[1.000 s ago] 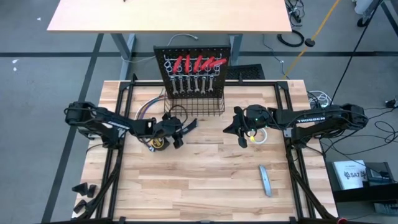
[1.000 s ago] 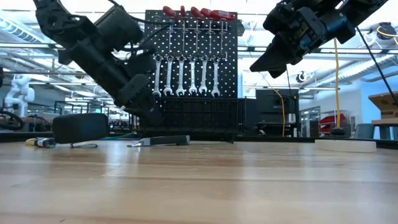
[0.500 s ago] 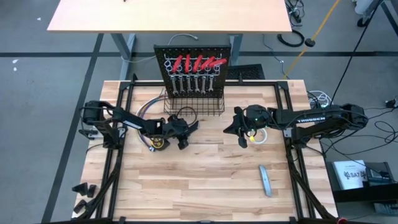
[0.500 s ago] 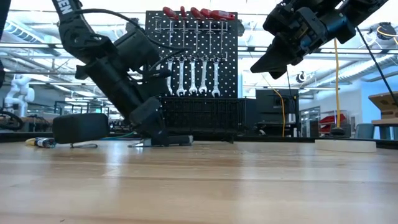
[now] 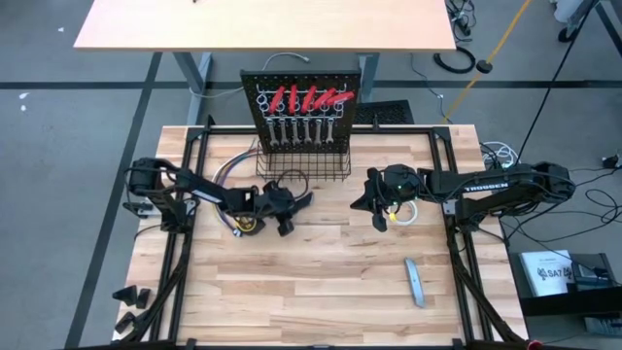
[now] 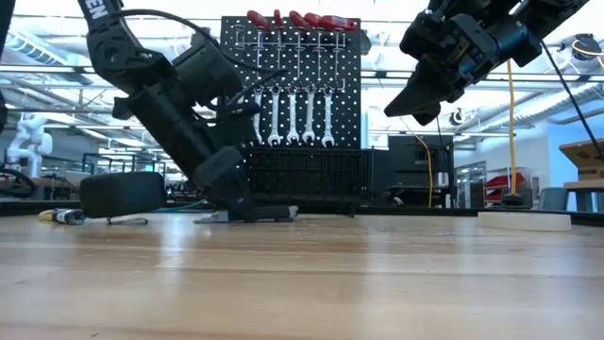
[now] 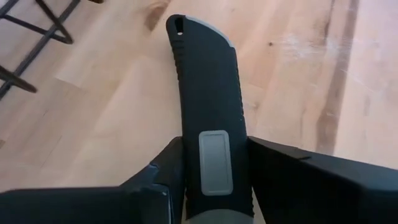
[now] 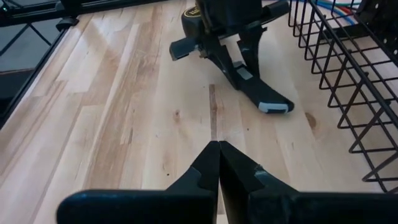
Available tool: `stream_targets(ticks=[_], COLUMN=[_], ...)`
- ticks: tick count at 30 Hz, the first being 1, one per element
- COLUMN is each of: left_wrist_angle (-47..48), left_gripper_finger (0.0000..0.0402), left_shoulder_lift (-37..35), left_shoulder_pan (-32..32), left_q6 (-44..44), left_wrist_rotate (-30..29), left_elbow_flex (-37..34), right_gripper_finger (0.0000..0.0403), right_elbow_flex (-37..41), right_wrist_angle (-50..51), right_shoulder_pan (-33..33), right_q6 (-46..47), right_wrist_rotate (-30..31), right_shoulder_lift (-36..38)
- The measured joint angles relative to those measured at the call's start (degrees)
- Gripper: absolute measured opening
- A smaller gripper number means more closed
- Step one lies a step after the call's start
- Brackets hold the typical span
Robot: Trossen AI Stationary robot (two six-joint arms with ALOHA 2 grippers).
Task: Hang tools onto peg board
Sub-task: Put the black knife cutter into the wire basket on the peg board
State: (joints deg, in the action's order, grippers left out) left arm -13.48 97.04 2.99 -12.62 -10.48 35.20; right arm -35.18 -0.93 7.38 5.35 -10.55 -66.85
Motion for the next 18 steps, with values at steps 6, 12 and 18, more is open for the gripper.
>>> stream_targets(ticks=[6, 12, 18], left_wrist_angle=[0.98, 1.64, 16.27], left_gripper_finger=[0.0133, 0.0133, 0.0133], left_shoulder_lift=[-2.89, -9.86, -15.25], left_shoulder_pan=[-3.12, -7.74, -9.66], left_q6=[2.66, 8.18, 19.95], left_wrist_rotate=[1.43, -2.99, -13.6], left_elbow_flex=[-0.2, 2.7, 13.67], right_gripper_finger=[0.0, 0.0, 0.0], right_elbow_flex=[0.0, 0.0, 0.0], right_wrist_angle=[0.26, 0.46, 0.42], right_shoulder_pan=[0.0, -0.66, -0.76], right_q6=[1.47, 1.53, 1.53], right_wrist_rotate=[-0.01, 0.02, 0.01], right_shoulder_lift=[0.0, 0.0, 0.0])
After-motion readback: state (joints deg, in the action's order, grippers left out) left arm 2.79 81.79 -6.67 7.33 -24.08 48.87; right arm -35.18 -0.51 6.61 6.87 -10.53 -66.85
